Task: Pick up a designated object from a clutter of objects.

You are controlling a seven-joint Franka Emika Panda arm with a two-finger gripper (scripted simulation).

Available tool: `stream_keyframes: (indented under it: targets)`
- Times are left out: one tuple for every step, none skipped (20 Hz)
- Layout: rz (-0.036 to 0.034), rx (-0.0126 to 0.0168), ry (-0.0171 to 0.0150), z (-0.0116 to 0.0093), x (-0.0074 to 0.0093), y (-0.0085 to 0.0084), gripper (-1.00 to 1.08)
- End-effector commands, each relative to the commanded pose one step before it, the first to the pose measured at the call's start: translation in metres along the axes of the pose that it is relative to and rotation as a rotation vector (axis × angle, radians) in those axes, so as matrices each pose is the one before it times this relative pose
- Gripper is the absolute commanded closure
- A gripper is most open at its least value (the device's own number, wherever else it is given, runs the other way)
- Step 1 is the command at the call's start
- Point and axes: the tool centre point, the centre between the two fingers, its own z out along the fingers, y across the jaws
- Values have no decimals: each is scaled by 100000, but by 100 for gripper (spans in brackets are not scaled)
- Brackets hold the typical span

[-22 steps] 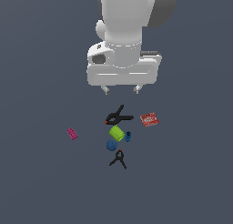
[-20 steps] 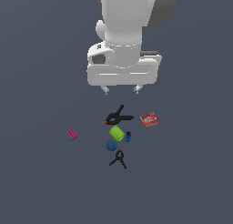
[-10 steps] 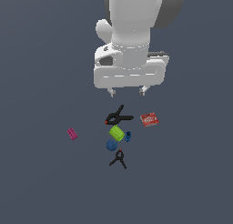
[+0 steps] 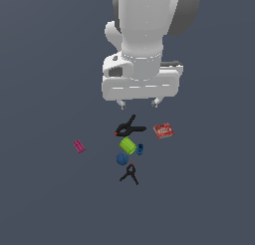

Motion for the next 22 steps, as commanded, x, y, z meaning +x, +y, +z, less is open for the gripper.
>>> stream_keyframes:
  targets:
    - [-222, -136, -380, 944, 348, 284, -92]
    - [-130, -67, -146, 477, 187, 145, -92]
    - [-146, -72, -161, 531, 202, 160, -92]
    - [-160, -77, -174, 582, 214, 176, -92]
    - [-183, -88, -200, 644, 228, 188, -92]
    - [-196, -93, -214, 701, 237, 208, -92]
    - [-210, -98, -227, 757, 243, 227, -92]
    - [-234, -106, -251, 823, 251, 240, -92]
    - [-246, -109, -261, 882, 252, 262, -92]
    - [-266, -114, -280, 947, 252, 279, -92]
    - [-290, -121, -303, 1016, 251, 293, -92]
    - [-310, -125, -321, 1083, 244, 310, -92]
    - [-326, -126, -334, 1137, 231, 324, -92]
    - [-332, -124, -336, 1150, 208, 325, -92]
    - [-338, -121, -338, 1157, 184, 321, -92]
    - [-327, -112, -324, 1119, 154, 309, -92]
    - [-315, -103, -309, 1066, 126, 289, -92]
    - [-301, -95, -293, 1012, 101, 270, -92]
    - [-283, -86, -273, 954, 78, 254, -92]
    - [-272, -79, -260, 900, 59, 233, -92]
    - [-250, -70, -238, 838, 42, 218, -92]
    - [-242, -65, -228, 783, 30, 195, -92]
